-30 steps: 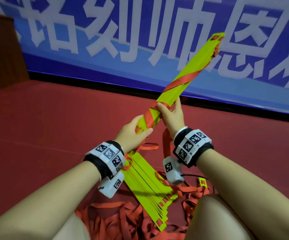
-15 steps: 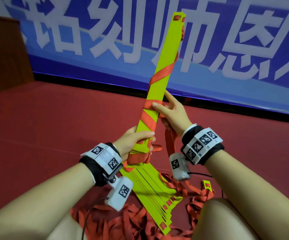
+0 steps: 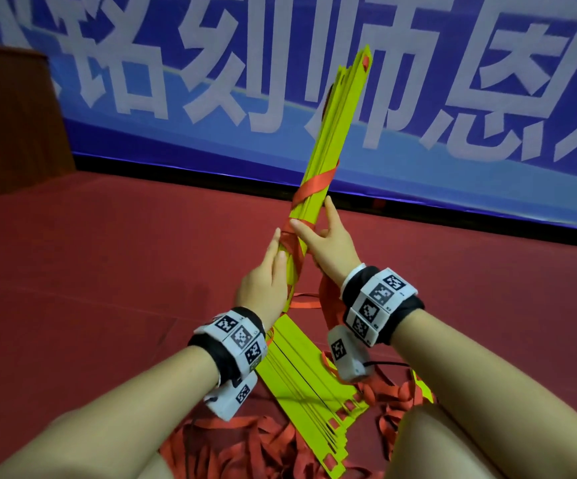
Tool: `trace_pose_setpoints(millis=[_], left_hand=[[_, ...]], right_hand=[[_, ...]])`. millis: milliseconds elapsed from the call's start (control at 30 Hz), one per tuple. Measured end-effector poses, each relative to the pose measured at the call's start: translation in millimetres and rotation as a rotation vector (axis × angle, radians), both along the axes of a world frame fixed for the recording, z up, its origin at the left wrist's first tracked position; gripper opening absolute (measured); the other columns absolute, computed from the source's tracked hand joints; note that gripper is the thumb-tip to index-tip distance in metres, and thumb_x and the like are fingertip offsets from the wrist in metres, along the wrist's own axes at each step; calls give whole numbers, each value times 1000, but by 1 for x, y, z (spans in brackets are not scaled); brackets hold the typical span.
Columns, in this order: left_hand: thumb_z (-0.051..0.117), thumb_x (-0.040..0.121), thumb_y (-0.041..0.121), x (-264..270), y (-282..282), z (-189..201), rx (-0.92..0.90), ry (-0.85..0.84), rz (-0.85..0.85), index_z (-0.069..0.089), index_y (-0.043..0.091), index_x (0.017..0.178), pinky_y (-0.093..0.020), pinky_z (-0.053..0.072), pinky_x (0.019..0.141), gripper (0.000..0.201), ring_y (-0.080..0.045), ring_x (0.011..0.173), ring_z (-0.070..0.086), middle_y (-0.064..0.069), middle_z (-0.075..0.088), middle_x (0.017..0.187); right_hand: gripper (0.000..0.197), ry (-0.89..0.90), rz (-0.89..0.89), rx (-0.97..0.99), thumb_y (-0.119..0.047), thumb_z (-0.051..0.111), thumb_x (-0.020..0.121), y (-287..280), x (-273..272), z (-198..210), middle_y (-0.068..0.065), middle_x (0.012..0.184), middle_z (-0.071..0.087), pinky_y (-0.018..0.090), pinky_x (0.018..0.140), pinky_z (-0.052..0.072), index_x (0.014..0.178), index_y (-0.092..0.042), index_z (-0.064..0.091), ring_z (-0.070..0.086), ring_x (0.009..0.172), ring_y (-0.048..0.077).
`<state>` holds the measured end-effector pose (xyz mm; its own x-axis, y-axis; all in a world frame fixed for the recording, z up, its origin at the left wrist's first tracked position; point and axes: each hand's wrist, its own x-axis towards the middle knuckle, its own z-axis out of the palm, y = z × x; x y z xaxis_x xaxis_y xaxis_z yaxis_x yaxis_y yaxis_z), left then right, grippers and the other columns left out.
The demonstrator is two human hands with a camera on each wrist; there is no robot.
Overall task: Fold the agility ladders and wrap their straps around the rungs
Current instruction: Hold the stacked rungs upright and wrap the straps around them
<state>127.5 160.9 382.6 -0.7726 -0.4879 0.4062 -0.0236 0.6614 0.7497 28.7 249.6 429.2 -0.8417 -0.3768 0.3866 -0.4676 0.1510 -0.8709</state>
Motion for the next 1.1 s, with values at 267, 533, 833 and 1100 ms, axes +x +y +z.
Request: trace_pose_setpoints(millis=[267,533,833,1100], left_hand=[[45,102,18,-2,-3,11,231,113,-226,41,32,143,-24,45,88,44,-20,115,59,1,62,121],[67,81,13,12,-2,26,819,47,-656,47,32,129,-26,51,48,55,-18,56,66,-6,65,81],[72,80,16,1,6,12,458,329,-305,33,34,145,-7,36,98,78,11,122,47,19,49,135],[27,94,44,5,9,13,33,326,3,28,36,151,-41,48,81,57,-37,106,59,-11,69,113]], right_hand=[[90,-3,68,-326,-25,69,79,-2,-1,-3,0,87,65,29,68,51,152,-28,17,57,70,12],[67,-7,278,-292,-14,65,88,23,13,27,11,84,61,27,56,42,146,-21,33,52,67,19],[48,42,138,-113,-26,69,87,27,2,31,11,63,49,21,43,25,133,-28,55,30,42,10],[80,121,17,-118,-47,69,82,5,18,22,14,85,70,38,64,48,148,-39,25,59,66,18]])
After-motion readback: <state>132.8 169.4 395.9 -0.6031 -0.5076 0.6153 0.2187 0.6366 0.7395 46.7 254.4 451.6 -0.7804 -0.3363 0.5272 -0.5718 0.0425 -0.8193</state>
